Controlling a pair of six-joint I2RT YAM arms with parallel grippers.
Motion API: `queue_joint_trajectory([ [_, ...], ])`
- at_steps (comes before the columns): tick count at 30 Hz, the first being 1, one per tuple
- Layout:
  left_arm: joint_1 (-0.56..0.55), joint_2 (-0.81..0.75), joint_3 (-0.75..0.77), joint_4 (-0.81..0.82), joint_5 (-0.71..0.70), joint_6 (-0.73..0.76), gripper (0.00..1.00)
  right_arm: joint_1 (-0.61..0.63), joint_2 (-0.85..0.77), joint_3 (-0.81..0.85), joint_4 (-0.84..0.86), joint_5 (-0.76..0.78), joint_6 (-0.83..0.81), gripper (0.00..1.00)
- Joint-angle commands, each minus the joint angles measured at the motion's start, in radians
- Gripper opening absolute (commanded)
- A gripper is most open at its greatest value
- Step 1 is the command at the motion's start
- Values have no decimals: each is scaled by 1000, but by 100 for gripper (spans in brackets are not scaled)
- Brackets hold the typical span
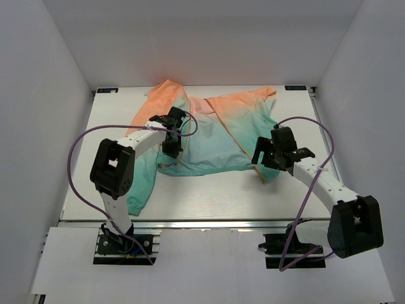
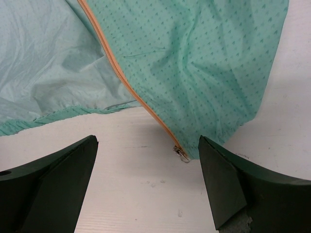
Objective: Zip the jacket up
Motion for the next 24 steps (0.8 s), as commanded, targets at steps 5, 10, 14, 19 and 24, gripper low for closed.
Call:
queue_joint_trajectory([
  [5, -5, -194, 113, -2, 79, 11, 0, 1, -38, -12, 1, 19, -22, 89],
  [10, -7, -375, -13, 90, 224, -10, 0, -1, -64, -32, -18, 16, -20, 89],
  [14, -60, -469, -126, 109, 252, -67, 0, 1, -82, -48, -28, 8, -17, 89],
  [19, -175, -529, -330, 202, 300, -140, 0, 1, -88, -68, -30, -5, -13, 89],
  [24, -304, -466, -475, 305, 294, -228, 0, 1, -79, -90, -22, -12, -1, 89],
])
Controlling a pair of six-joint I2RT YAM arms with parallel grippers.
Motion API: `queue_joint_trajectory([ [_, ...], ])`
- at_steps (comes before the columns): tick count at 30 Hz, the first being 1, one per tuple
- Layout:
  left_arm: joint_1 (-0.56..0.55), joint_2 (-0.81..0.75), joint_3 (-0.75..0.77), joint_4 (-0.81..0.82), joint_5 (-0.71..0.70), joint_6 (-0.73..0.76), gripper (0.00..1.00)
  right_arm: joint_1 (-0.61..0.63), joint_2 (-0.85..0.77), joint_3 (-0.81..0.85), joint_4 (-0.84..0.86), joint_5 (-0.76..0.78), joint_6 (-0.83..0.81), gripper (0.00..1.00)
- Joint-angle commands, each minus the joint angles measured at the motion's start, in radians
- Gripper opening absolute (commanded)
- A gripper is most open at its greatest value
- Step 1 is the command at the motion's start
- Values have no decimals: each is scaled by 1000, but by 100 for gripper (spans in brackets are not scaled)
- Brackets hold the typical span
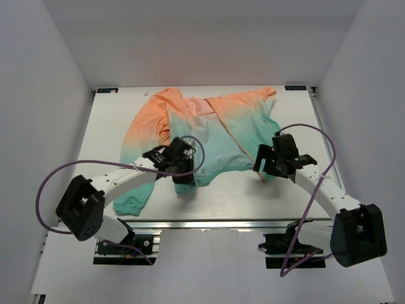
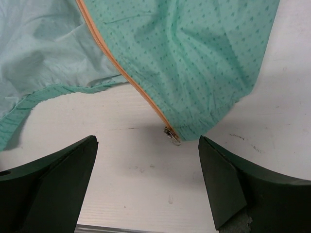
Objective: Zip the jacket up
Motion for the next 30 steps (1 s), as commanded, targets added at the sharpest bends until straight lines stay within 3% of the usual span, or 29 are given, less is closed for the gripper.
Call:
queue_joint_trajectory([
  [1, -63, 34, -40, 91, 29, -80, 0, 1, -6, -9, 3, -6, 8, 89],
  [5, -80, 97, -45, 103, 21, -87, 0, 1, -6, -5, 4, 3, -28, 90],
  [7, -81, 109, -48, 101, 21, -80, 6, 1, -1, 1, 1, 16, -61, 89],
  [8, -81, 112, -50, 97, 16, -77, 23, 1, -1, 9, -2, 22, -68, 89],
  [12, -80, 133, -56, 74, -4, -66, 64, 1, 20, 24, -6, 42, -87, 89],
  [14, -81, 138, -42, 33, -20, -63, 82, 1, 28, 33, -2, 39, -88, 89],
  [16, -81, 126, -18, -10, -47, -63, 93, 1, 42, 41, 6, 34, -93, 89],
  [18, -81, 104, 7, -20, -39, -61, 98, 1, 51, 52, 18, 33, -101, 89],
  [25, -81, 34, 186, -29, -83, -25, 98, 1, 97, 99, 20, 23, -127, 89],
  [30, -81, 171, 294, 57, 14, 12, 98, -1, 137, 92, 15, 13, -153, 89],
])
